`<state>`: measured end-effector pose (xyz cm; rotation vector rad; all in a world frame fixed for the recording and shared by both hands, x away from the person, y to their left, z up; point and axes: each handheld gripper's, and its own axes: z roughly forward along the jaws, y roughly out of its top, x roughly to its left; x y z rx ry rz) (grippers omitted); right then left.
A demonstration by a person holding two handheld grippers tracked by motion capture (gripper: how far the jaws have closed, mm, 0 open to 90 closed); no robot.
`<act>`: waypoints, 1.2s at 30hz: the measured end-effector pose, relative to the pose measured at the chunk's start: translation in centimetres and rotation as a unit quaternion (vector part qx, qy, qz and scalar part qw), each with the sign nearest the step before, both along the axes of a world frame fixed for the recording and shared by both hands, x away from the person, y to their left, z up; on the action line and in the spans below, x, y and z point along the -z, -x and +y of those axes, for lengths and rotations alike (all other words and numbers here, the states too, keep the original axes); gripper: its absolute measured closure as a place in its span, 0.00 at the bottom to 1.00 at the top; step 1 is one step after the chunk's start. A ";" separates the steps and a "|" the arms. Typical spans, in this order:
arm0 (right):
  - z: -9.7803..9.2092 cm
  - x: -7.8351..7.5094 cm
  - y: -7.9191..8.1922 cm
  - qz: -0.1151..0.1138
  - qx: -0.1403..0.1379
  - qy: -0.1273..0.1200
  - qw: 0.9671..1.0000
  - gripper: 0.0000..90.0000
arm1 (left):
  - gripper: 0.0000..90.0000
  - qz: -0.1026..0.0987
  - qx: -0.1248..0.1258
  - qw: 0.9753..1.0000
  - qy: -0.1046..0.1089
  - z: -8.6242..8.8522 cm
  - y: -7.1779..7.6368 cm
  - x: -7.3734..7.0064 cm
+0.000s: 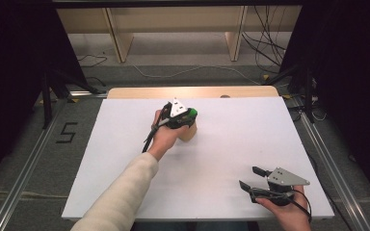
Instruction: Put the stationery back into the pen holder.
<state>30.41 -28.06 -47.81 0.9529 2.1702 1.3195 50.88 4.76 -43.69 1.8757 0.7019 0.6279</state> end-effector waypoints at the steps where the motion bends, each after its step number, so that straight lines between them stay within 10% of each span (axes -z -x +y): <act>1: 0.0 0.0 0.0 0.001 0.000 0.000 1.000 0.32 | 0.73 0.002 0.001 1.000 0.000 0.0 0.0 0.0; 20: 0.1 0.0 0.0 0.003 0.001 -0.001 1.000 0.32 | 0.36 0.056 -0.016 0.998 -0.012 3.0 2.8 -2.6; 36: 0.2 0.1 0.0 0.005 0.002 -0.001 1.000 0.32 | 0.31 0.075 0.007 0.997 -0.017 6.4 7.3 -2.6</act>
